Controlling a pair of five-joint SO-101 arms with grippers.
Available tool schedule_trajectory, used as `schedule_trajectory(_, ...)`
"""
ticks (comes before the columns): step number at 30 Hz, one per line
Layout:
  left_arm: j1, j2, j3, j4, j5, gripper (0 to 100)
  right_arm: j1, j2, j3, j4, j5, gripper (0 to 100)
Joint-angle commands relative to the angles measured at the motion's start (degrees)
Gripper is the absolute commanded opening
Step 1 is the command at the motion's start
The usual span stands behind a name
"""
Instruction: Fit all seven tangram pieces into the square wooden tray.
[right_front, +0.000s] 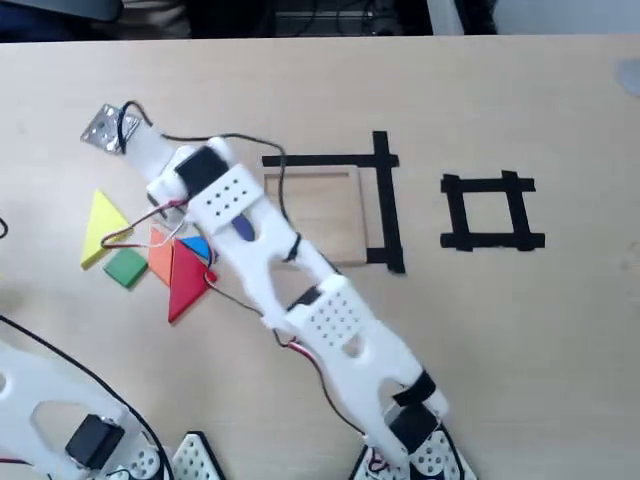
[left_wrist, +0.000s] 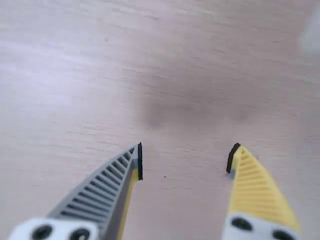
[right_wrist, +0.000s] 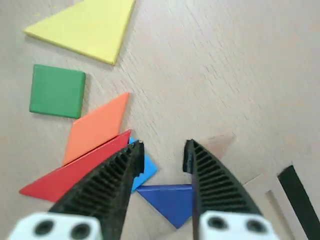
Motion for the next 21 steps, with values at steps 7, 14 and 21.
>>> schedule_trajectory(7, 16.3, -13.0, 10.6, 0.4, 9.3, 29, -0.7, 3.1, -14.7, 7.8, 0.4, 23.7)
schedule_trajectory(14, 19.2, -15.5, 13.2, 0.4, 9.4, 29, -0.9, 1.1, -14.3, 8.1, -1.6, 23.7)
schedule_trajectory(21, 29.6, -15.1, 10.6, -0.2, 19.3, 29, -1.6, -2.6, -16.0, 12.2, -4.4, 23.7)
